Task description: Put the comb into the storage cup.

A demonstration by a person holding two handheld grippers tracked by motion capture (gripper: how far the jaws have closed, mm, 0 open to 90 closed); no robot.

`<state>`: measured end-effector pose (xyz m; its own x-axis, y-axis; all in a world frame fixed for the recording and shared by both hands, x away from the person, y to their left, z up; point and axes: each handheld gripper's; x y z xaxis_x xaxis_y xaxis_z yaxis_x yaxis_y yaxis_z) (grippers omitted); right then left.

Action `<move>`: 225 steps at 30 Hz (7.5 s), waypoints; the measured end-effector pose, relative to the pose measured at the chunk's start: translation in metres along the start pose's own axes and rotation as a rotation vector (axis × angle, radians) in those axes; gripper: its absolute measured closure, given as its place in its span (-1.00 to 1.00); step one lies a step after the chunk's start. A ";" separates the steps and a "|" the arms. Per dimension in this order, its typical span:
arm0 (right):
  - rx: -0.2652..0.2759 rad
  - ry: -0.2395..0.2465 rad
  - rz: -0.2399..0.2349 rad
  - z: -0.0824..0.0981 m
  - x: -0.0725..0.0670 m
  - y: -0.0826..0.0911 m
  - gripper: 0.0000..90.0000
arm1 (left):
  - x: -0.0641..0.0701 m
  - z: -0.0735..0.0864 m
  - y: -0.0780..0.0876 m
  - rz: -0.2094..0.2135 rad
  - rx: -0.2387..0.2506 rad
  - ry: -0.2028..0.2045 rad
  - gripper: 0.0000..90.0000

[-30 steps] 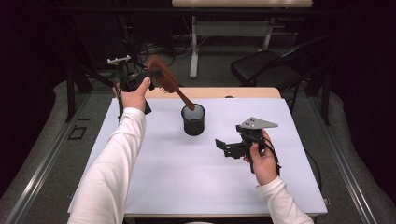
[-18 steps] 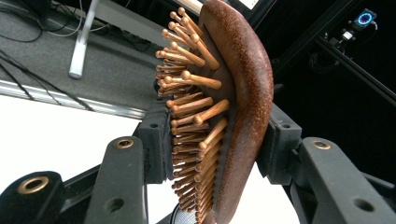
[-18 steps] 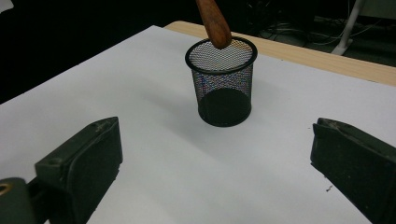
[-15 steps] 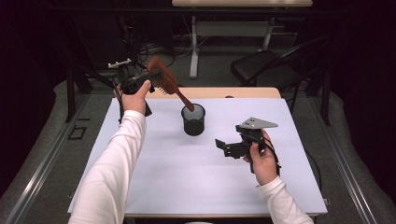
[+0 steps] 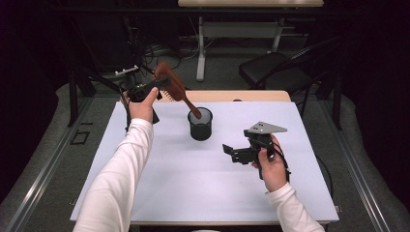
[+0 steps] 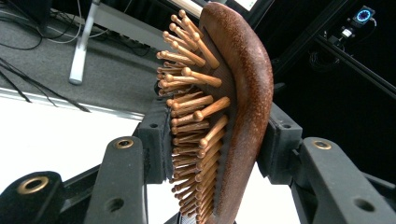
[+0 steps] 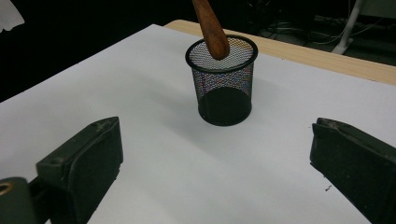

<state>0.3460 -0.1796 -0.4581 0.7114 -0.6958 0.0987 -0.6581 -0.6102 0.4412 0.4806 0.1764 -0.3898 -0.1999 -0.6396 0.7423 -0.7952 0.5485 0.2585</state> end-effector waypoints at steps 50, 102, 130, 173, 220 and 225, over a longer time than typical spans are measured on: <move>0.000 -0.005 -0.003 0.000 0.001 0.000 -0.93 | -0.009 0.036 -0.027 -0.006 -0.063 0.030 0.18; -0.011 -0.001 -0.006 0.001 -0.001 -0.002 -0.93 | -0.029 0.052 -0.039 -0.031 -0.085 0.035 0.16; -0.009 -0.002 -0.005 0.001 0.000 -0.002 -0.93 | -0.042 0.048 -0.034 -0.020 -0.091 0.084 0.03; -0.009 -0.001 -0.002 0.001 0.000 -0.002 -0.93 | -0.038 0.047 -0.031 -0.005 -0.071 0.057 -0.28; -0.008 -0.002 -0.003 0.001 0.000 -0.002 -0.93 | -0.035 0.050 -0.036 0.020 -0.104 0.021 -0.99; -0.009 -0.001 -0.004 0.001 0.000 -0.002 -0.93 | -0.035 0.049 -0.035 0.015 -0.096 0.016 -0.99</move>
<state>0.3469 -0.1789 -0.4602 0.7136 -0.6939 0.0961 -0.6532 -0.6094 0.4494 0.4875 0.1530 -0.4557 -0.2018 -0.6223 0.7563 -0.7331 0.6080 0.3047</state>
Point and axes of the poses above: each handheld gripper's, and its own axes: y roughly backward along the jaws, z roughly out of its underside, x roughly to its right, and after that the axes turned 15 degrees about y, right-handed
